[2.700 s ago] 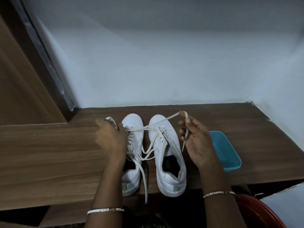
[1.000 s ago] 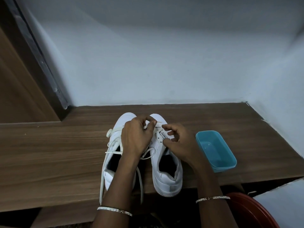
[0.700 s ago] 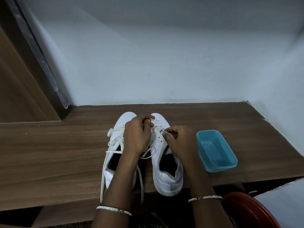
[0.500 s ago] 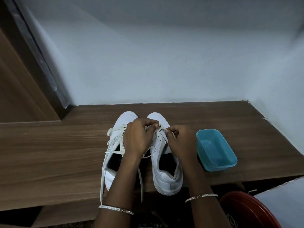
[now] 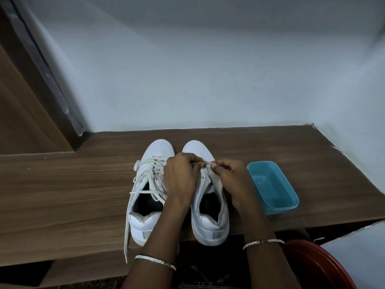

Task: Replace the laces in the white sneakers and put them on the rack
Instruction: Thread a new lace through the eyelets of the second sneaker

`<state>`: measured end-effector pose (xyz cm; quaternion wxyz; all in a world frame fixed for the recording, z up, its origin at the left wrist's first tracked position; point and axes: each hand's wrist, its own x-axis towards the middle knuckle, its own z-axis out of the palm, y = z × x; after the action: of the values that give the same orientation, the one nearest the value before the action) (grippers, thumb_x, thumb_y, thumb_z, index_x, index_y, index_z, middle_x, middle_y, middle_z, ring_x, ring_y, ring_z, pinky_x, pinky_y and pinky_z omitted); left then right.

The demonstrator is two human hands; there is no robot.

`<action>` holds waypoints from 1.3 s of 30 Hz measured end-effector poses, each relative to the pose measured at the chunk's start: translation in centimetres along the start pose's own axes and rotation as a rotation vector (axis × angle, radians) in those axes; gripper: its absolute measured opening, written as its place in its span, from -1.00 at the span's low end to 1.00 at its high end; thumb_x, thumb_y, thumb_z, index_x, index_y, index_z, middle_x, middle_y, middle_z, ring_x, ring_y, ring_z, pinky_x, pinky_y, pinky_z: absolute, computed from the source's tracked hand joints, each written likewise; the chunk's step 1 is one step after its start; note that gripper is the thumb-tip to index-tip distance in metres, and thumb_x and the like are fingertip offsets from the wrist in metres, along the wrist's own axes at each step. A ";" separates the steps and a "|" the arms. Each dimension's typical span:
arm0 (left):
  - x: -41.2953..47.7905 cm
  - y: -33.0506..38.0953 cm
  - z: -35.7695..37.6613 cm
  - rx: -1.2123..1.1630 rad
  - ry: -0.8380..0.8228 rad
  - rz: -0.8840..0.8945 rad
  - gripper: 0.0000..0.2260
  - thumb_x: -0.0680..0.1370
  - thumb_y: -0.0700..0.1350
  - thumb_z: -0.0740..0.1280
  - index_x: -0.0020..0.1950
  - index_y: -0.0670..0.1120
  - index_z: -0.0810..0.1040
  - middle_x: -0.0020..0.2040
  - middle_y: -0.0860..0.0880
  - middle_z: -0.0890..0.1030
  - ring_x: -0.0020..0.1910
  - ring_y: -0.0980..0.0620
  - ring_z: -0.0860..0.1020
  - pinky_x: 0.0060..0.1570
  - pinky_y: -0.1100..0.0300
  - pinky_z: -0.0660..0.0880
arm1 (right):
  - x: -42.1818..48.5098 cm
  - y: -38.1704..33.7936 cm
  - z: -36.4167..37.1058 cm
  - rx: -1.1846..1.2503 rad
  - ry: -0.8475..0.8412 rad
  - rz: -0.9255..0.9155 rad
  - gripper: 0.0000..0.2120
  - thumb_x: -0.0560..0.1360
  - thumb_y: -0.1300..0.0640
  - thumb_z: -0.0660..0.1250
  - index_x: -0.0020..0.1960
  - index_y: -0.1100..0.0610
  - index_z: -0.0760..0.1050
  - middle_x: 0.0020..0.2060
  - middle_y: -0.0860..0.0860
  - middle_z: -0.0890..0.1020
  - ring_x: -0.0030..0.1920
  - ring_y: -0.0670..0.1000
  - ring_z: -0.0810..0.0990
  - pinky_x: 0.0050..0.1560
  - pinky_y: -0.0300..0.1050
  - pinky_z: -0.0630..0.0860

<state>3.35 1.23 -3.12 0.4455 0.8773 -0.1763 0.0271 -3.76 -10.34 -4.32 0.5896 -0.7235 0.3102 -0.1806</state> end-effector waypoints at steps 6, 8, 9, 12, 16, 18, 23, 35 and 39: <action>0.2 -0.2 0.3 -0.003 -0.012 -0.044 -0.93 0.41 0.02 0.53 -0.13 0.11 0.71 -0.14 0.09 0.70 -0.15 0.02 0.63 -0.18 0.11 0.55 | 0.3 0.3 -0.2 0.142 -0.066 0.078 -0.89 0.52 0.20 0.40 -0.09 0.12 0.71 -0.18 0.07 0.74 -0.05 0.11 0.72 0.16 0.17 0.60; 0.1 0.1 0.4 0.037 -0.013 -0.031 -0.94 0.43 0.01 0.51 -0.12 0.11 0.71 -0.13 0.09 0.69 -0.15 0.03 0.63 -0.20 0.14 0.52 | 0.3 0.3 -0.2 0.157 -0.082 0.075 -0.89 0.52 0.19 0.40 -0.09 0.12 0.72 -0.17 0.08 0.74 -0.04 0.10 0.72 0.17 0.15 0.60; 0.0 0.2 0.4 0.045 -0.011 -0.027 -0.96 0.44 0.00 0.50 -0.12 0.11 0.70 -0.13 0.09 0.69 -0.15 0.04 0.63 -0.22 0.17 0.49 | 0.3 0.3 -0.2 0.169 -0.084 0.077 -0.89 0.52 0.19 0.40 -0.09 0.12 0.71 -0.17 0.08 0.74 -0.04 0.10 0.72 0.16 0.13 0.61; -0.2 0.3 0.5 0.022 -0.004 -0.027 -0.96 0.44 -0.03 0.49 -0.16 0.13 0.70 -0.15 0.13 0.69 -0.16 0.08 0.62 -0.23 0.20 0.46 | 0.4 0.2 -0.4 0.228 -0.068 0.132 -0.84 0.56 0.16 0.37 -0.11 0.15 0.70 -0.17 0.11 0.74 -0.09 0.09 0.72 0.11 0.09 0.61; -0.3 0.3 0.5 0.004 -0.009 -0.023 -0.95 0.43 -0.02 0.50 -0.18 0.15 0.70 -0.17 0.17 0.68 -0.17 0.14 0.60 -0.25 0.21 0.44 | 0.7 0.3 -0.3 0.298 -0.074 0.198 -0.82 0.58 0.18 0.33 -0.07 0.16 0.70 -0.15 0.14 0.74 -0.06 0.14 0.71 0.09 0.07 0.63; -0.3 0.3 0.4 -0.010 -0.004 -0.026 -0.96 0.42 0.00 0.51 -0.18 0.15 0.70 -0.18 0.17 0.68 -0.17 0.14 0.61 -0.27 0.22 0.42 | 0.5 0.2 0.1 0.285 -0.079 0.172 -0.90 0.54 0.25 0.40 -0.05 0.18 0.70 -0.16 0.15 0.74 -0.09 0.13 0.71 0.06 0.05 0.64; -0.1 -0.2 0.4 -0.052 -0.012 -0.009 -0.83 0.36 0.02 0.55 -0.09 0.13 0.65 -0.23 0.18 0.65 -0.18 0.12 0.61 -0.18 0.13 0.51 | 0.5 0.1 0.8 0.286 -0.016 0.147 -0.96 0.49 0.30 0.44 -0.08 0.24 0.67 -0.20 0.19 0.72 -0.17 0.14 0.70 -0.02 0.06 0.66; 1.7 -1.6 -1.2 -0.132 0.311 0.020 -0.86 0.57 -0.18 0.30 0.08 -0.07 0.61 0.04 -0.10 0.58 0.06 -0.13 0.53 0.05 0.02 0.43 | 0.8 -1.7 -2.2 0.833 0.197 0.044 -0.83 0.67 0.21 0.15 -0.07 0.12 0.44 -0.45 0.01 0.44 -0.46 -0.03 0.44 -0.33 -0.07 0.57; 1.5 -1.1 -1.6 -0.108 0.359 0.053 -0.79 0.51 -0.39 0.25 0.04 -0.18 0.60 -0.03 -0.16 0.57 -0.04 -0.10 0.51 -0.15 0.31 0.20 | 0.9 -1.5 -3.7 0.630 0.294 -0.115 -0.88 0.62 0.20 0.26 -0.03 0.16 0.55 -0.50 -0.11 0.35 -0.51 -0.13 0.22 -0.50 -0.23 0.24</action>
<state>5.28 2.66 -2.73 0.5155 0.8282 -0.1184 0.1853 -5.07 -13.54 -2.06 0.7216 -0.4889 0.2795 -0.4026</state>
